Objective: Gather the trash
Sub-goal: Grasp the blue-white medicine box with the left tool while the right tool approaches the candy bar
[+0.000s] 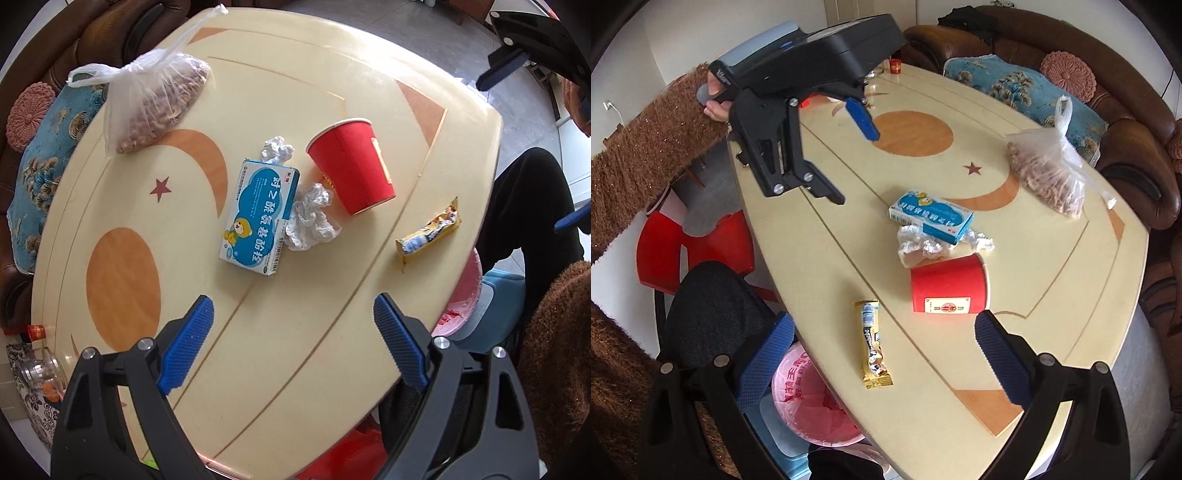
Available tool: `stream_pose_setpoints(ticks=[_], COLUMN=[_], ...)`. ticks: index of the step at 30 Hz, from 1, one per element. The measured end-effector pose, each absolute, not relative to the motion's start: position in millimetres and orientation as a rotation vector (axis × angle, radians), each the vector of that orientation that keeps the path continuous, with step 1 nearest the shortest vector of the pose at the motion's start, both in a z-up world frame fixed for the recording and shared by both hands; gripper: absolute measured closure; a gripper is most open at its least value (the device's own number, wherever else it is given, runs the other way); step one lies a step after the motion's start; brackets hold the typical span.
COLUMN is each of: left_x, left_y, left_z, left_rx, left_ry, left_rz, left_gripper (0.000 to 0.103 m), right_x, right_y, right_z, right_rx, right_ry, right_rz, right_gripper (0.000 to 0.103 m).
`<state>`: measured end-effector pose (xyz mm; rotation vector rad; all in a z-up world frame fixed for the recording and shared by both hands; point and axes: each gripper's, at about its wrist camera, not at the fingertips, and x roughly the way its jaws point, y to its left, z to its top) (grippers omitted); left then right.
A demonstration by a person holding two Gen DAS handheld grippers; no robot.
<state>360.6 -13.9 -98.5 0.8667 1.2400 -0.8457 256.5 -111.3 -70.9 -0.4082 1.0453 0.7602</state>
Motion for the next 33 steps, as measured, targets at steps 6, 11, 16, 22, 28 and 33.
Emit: stream_pose_setpoints(ticks=[6,11,16,22,28,33], left_x=[376,391,406,419,428,434], left_y=[-18,-20,-19,-22,-25,-29], left_z=[-127,-150,-169,-185,-198,-208], left_rx=[0.913,0.936,0.930,0.932,0.938,0.943], left_ry=[1.259,1.283,1.305,1.321,1.329,1.336], left_rz=[-0.880,-0.897,-0.920,-0.950,-0.988,-1.022], left_gripper=[0.017,0.017,0.017,0.017,0.017,0.017], right_x=[267,275,277,277,278,285], right_y=[-110,-108,-101,-87,-80,-78], right_z=[-104,-130,-154,-178,-195,-205], right_rx=[-0.393,-0.387,-0.413,-0.498,-0.532,-0.536], right_ry=[1.114,1.165,1.202,1.226,1.242,1.256], right_rz=[0.786,0.793,0.817,0.843,0.861,0.871], right_gripper=[0.007,0.007,0.007,0.007,0.007,0.007])
